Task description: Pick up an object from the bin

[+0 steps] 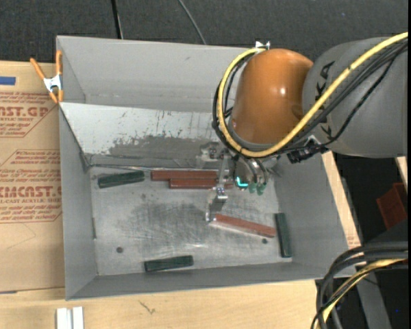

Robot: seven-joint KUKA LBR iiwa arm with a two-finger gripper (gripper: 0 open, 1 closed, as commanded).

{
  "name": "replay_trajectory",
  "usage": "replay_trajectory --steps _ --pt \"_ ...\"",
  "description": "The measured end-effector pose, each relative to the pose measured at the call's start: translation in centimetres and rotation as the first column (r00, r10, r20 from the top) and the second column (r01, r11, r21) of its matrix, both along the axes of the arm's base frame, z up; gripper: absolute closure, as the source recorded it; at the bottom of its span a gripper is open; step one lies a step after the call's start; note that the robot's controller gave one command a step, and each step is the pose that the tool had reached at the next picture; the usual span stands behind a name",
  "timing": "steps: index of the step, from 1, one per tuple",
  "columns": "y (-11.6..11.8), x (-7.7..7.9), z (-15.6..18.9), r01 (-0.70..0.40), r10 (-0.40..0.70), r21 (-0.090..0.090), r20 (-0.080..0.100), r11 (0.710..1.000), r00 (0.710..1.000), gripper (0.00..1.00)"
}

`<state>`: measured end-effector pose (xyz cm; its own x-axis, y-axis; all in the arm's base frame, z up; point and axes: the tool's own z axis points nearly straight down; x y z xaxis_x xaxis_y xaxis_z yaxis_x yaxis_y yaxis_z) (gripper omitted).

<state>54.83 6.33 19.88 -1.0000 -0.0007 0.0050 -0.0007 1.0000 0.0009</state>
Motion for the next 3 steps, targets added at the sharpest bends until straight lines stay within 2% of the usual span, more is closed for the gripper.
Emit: replay_trajectory --steps 1,2,3 --pt "0.0 0.2 0.3 0.0 0.0 0.0 0.007 1.0 1.0 0.0" --pt "-3.8 0.2 -6.9 0.04 -0.04 0.001 0.011 0.999 0.999 0.0" --pt "-6.4 -1.0 -6.2 0.03 -0.03 -0.001 0.003 1.0 1.0 0.0"
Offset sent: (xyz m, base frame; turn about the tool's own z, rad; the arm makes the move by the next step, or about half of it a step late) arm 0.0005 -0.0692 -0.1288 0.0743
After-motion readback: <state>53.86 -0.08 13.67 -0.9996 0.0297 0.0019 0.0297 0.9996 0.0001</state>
